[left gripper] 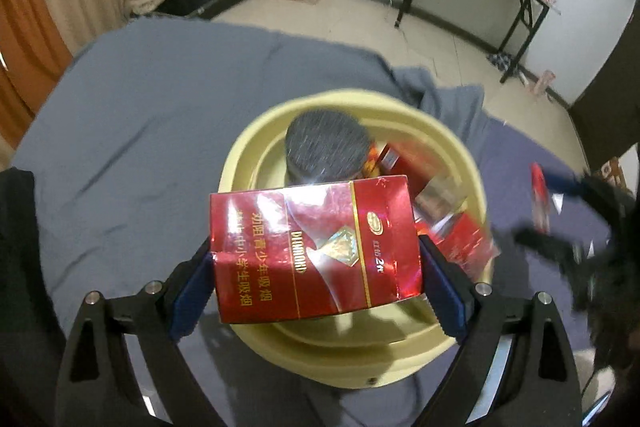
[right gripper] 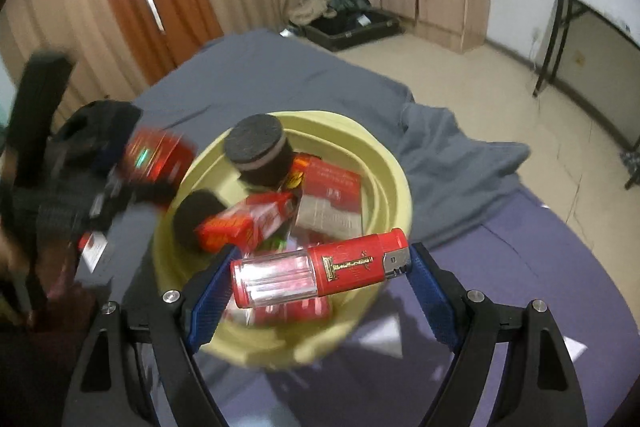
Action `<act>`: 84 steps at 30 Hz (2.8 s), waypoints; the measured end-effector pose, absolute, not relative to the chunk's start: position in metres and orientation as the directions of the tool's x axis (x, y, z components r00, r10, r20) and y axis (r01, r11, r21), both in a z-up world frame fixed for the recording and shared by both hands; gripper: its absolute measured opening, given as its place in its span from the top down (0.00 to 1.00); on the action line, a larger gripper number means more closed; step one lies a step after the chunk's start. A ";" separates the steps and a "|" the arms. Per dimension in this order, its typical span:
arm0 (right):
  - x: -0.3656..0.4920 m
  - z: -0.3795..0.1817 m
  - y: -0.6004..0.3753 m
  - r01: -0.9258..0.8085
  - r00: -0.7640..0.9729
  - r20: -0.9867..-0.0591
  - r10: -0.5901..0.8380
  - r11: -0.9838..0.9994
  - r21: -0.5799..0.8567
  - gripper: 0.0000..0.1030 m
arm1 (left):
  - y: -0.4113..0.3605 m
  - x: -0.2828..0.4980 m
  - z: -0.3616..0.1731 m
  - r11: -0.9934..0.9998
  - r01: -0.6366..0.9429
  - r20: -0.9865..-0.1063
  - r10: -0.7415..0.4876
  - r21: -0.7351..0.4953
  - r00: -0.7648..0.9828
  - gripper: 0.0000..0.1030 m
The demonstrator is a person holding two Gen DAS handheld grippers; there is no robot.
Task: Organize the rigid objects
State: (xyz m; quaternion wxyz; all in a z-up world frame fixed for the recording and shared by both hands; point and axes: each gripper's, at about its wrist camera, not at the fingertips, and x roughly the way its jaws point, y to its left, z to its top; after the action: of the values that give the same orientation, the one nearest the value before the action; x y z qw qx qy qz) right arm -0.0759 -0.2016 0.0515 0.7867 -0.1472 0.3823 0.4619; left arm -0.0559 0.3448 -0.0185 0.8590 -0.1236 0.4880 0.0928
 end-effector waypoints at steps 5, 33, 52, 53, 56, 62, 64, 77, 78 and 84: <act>-0.038 0.037 -0.175 -0.780 0.208 -0.738 0.642 0.564 0.270 0.19 | 0.352 -0.048 -0.037 0.962 -0.234 -0.864 -0.007 -0.144 0.504 0.10; -0.071 -0.013 -0.241 -0.909 0.307 -0.644 0.701 0.416 0.019 0.00 | 0.312 -0.167 -0.064 0.934 -0.300 -0.684 0.092 -0.192 0.724 0.00; -0.087 -0.085 -0.215 -0.930 0.332 -0.721 0.608 0.337 -0.144 0.00 | 0.272 -0.134 -0.124 0.935 -0.349 -0.795 0.165 -0.062 0.583 0.00; -0.082 -0.087 -0.210 -0.930 0.333 -0.723 0.605 0.339 -0.144 0.00 | 0.272 -0.132 -0.123 0.934 -0.352 -0.794 0.168 -0.061 0.584 0.00; -0.082 -0.090 -0.205 -0.926 0.346 -0.721 0.600 0.343 -0.159 0.00 | 0.270 -0.131 -0.125 0.934 -0.352 -0.794 0.170 -0.059 0.584 0.00; -0.084 -0.092 -0.209 -0.927 0.345 -0.717 0.606 0.342 -0.156 0.00 | 0.268 -0.129 -0.127 0.935 -0.352 -0.792 0.179 -0.048 0.583 0.00; -0.085 -0.093 -0.207 -0.926 0.345 -0.717 0.606 0.342 -0.157 0.00 | 0.262 -0.132 -0.127 0.935 -0.352 -0.794 0.180 -0.046 0.581 0.00; -0.083 -0.093 -0.208 -0.927 0.344 -0.717 0.606 0.342 -0.155 0.00 | 0.253 -0.136 -0.130 0.934 -0.355 -0.791 0.181 -0.048 0.584 0.00; -0.084 -0.093 -0.207 -0.927 0.344 -0.717 0.606 0.342 -0.156 0.00 | 0.253 -0.136 -0.130 0.934 -0.355 -0.791 0.182 -0.047 0.584 0.00; -0.084 -0.093 -0.207 -0.927 0.344 -0.717 0.606 0.342 -0.155 0.00 | 0.253 -0.136 -0.130 0.934 -0.355 -0.791 0.182 -0.048 0.584 0.00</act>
State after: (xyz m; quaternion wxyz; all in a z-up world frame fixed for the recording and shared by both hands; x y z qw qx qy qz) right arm -0.0841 -0.2072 -0.0929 0.7690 -0.2838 0.2823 0.4984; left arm -0.1359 0.2530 -0.1298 0.8843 -0.1008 0.4300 0.1516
